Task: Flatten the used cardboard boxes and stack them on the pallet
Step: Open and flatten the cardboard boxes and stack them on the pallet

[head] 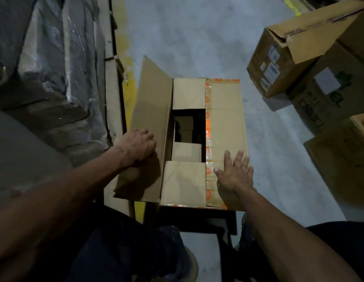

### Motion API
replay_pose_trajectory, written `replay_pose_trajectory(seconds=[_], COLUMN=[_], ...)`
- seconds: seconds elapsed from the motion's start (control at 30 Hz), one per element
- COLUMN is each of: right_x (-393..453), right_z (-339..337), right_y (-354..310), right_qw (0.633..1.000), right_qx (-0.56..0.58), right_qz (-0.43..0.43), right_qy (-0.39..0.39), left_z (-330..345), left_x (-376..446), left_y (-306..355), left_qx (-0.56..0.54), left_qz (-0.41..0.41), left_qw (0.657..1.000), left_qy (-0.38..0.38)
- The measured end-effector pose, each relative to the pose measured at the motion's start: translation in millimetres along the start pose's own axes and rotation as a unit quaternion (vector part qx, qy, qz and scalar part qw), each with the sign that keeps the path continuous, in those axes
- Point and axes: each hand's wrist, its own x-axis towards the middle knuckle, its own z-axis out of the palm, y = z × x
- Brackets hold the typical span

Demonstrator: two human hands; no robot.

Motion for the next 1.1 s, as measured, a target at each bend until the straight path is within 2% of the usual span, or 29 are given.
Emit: replay_pose_trajectory(seconds=[0.07,0.13,0.23,0.33,0.47,0.57,0.63,0.83,0.9,0.97,1.03,1.1], right_x=[0.0,0.5,4.5,9.5,12.7,15.3,16.4,33.2,41.0,48.5,55.0,59.8], right_z=[-0.6,-0.7,-0.5,-0.9,-5.5,-6.0,-4.0,-23.6,-33.0,-38.3,-41.6,-44.4], right_y=[0.0,0.2,0.8,3.1,5.8,4.3,2.6,0.5,-3.2,-8.9,-16.3,-22.2], right_qw=[1.0,1.0,1.0,1.0,1.0,1.0,1.0,0.999,0.988,0.957,0.92,0.892], right_qx=[-0.002,-0.001,-0.003,-0.003,-0.005,-0.015,-0.024,-0.019,-0.055,-0.106,-0.16,-0.21], right_qz=[0.001,0.0,-0.002,-0.001,-0.006,-0.005,-0.009,-0.025,-0.115,-0.241,-0.34,-0.385], right_qy=[0.0,0.001,-0.005,-0.009,-0.009,-0.004,0.001,0.028,0.085,0.12,0.114,0.107], left_z=[22.5,43.5,60.9,77.5,95.9,102.7,105.7,95.8,94.8,96.1,100.9,108.4], left_x=[-1.5,2.5,20.9,42.1,63.4,75.6,82.6,109.5,118.5,122.3,120.1,117.9], left_y=[8.9,23.9,47.3,74.3,101.4,102.4,102.2,92.9,85.9,83.8,85.5,85.2], left_qx=[-0.064,-0.2,-0.399,-0.542,-0.653,-0.689,-0.695,-0.662,-0.647,-0.627,-0.631,-0.65], left_qz=[-0.072,-0.145,-0.23,-0.285,-0.312,-0.318,-0.332,-0.376,-0.385,-0.397,-0.396,-0.387], left_qw=[0.995,0.967,0.885,0.79,0.689,0.648,0.633,0.634,0.644,0.661,0.659,0.646], left_qy=[-0.037,-0.062,-0.074,-0.037,0.026,0.067,0.078,0.139,0.134,0.111,0.102,0.104])
